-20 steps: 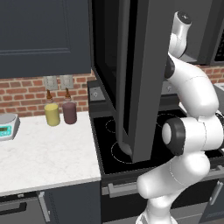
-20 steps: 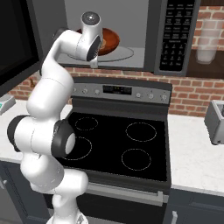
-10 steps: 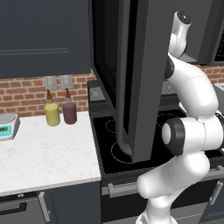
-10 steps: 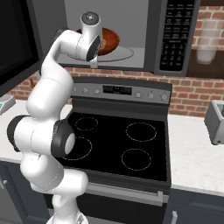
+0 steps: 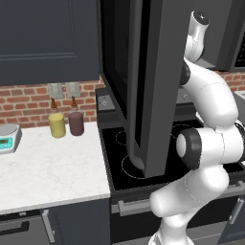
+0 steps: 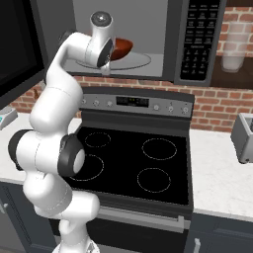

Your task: Open the microwave, place the bowl with waffle inside the microwave, then close the microwave door and turn it on.

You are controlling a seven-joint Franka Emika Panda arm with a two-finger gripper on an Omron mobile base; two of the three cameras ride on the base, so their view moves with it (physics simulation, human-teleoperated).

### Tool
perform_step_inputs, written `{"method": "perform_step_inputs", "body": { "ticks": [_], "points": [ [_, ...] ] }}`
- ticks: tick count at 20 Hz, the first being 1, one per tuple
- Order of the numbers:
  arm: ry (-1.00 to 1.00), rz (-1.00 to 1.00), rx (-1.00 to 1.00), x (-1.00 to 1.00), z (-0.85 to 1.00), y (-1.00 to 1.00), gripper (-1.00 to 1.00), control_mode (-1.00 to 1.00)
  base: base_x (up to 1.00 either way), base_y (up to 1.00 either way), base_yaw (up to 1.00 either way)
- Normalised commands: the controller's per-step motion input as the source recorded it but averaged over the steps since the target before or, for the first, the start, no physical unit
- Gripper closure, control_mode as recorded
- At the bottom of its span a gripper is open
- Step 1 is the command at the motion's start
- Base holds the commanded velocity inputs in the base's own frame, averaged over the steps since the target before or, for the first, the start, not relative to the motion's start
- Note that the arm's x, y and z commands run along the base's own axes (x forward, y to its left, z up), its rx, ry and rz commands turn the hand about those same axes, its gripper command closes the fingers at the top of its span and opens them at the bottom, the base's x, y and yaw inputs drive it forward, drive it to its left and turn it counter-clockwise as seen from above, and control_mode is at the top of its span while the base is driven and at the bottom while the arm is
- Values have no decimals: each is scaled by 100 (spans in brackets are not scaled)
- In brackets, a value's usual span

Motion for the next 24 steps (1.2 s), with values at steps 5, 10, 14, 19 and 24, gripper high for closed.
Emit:
{"method": "perform_step_inputs", "body": {
  "ticks": [5,10,14,19,24],
  "points": [
    [0,0,0,0,0,0,-100,-100,0,0,0],
    [0,-6,0,-1,0,0,-100,-100,0,0,0],
    [2,-13,2,-48,5,-42,-100,-100,0,0,0],
    [0,-23,10,-97,0,-39,-100,-100,0,0,0],
    [0,-29,11,-100,0,-20,-100,-100,0,0,0]
  ]
}}
